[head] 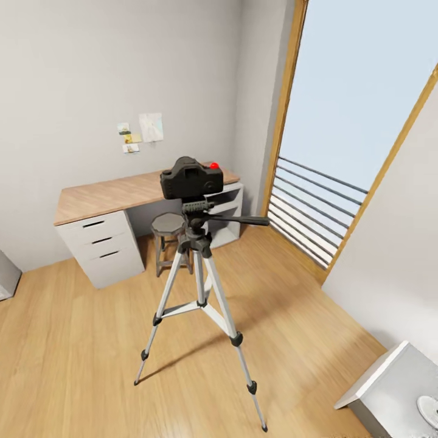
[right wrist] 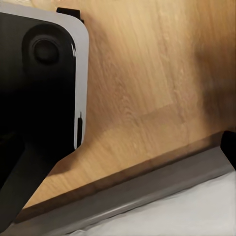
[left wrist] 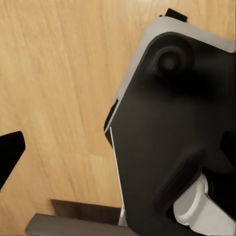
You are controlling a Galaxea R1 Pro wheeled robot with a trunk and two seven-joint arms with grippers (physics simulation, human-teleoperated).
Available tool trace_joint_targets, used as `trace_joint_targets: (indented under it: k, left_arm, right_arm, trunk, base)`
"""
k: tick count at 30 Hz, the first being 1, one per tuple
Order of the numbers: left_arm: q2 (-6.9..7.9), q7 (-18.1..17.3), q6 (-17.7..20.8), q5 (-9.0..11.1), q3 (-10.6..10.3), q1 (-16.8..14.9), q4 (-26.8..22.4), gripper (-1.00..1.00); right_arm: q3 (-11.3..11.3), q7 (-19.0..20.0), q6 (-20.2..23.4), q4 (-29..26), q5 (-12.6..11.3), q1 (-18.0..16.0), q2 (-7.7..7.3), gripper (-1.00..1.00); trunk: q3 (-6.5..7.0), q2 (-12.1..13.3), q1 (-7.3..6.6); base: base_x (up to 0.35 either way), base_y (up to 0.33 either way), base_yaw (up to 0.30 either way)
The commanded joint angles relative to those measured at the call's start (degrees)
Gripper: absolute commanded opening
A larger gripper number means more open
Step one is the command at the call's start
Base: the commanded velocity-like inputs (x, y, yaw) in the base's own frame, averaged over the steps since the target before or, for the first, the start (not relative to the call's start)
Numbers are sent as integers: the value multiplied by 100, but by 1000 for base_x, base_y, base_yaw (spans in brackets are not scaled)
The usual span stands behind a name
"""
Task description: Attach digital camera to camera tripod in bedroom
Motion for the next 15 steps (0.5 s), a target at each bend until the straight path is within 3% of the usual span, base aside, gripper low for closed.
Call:
trace_joint_targets:
  k: [1, 4, 15]
  left_arm:
    - [-14, 35, -110, 0, -18, -7, -25, 100]
    - [-38, 43, -347, 0, -17, -7, -38, 100]
    - [-44, 48, -486, 0, -16, -7, -42, 100]
  right_arm:
    - [39, 14, -36, 20, -25, -9, -2, 100]
    - [39, 23, -39, 24, -23, -6, -3, 100]
    - [40, 15, -49, 27, -29, -5, -6, 100]
  trunk:
    - [-1, -10, 3]
    - [23, -10, 3]
    - [117, -10, 3]
  base:
    - [0, 0, -170]
    - [0, 0, -170]
    - [0, 0, -127]
